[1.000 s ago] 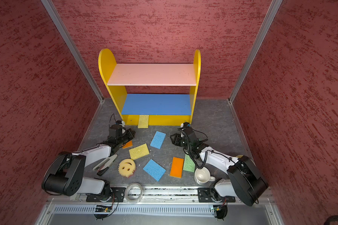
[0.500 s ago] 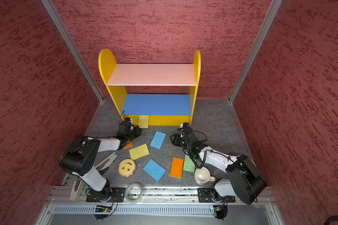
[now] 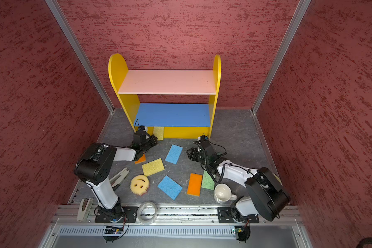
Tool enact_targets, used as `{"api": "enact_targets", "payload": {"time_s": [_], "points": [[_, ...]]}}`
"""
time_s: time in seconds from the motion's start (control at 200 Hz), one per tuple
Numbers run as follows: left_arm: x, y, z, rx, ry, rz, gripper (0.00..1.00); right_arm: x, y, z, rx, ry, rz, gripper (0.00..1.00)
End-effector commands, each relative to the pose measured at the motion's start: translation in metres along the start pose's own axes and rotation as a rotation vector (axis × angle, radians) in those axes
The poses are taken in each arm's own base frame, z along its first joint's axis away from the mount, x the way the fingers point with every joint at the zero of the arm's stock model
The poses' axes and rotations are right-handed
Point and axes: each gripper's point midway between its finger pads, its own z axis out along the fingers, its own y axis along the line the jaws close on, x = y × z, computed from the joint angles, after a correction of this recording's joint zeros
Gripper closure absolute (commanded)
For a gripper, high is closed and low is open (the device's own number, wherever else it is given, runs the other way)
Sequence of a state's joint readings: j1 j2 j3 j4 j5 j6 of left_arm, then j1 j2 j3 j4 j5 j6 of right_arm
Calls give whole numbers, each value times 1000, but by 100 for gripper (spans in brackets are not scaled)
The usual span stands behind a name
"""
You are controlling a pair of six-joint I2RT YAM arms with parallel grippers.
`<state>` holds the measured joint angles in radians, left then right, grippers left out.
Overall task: Arrange cleaning sponges on a shelf
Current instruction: Move the cleaning sponge to the shelf.
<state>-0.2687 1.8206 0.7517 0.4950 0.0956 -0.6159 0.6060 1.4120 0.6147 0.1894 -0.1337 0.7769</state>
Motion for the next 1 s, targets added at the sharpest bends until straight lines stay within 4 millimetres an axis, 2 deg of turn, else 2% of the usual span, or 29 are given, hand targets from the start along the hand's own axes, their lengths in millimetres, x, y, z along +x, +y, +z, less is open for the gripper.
{"api": "enact_targets", "payload": {"time_s": [0.0,0.135,0.496,0.516,0.711,0.992], "points": [[-10,-4,8,21,-34,4,100,-13,13,2,-16,-30,-6,52],[-9,-5,9,27,-28,-3,100,-13,15,4,-16,-23,-11,52],[-14,-29,-26,49,-63,76,100,-8,15,7,-33,-7,-2,52],[-8,-25,-27,31,-40,78,100,-8,15,6,-34,-8,-1,52],[5,-23,-29,9,-11,89,100,-13,16,-1,-33,-32,-2,52],[22,-6,-18,-26,21,57,100,-11,15,0,-31,-27,4,52]]}}
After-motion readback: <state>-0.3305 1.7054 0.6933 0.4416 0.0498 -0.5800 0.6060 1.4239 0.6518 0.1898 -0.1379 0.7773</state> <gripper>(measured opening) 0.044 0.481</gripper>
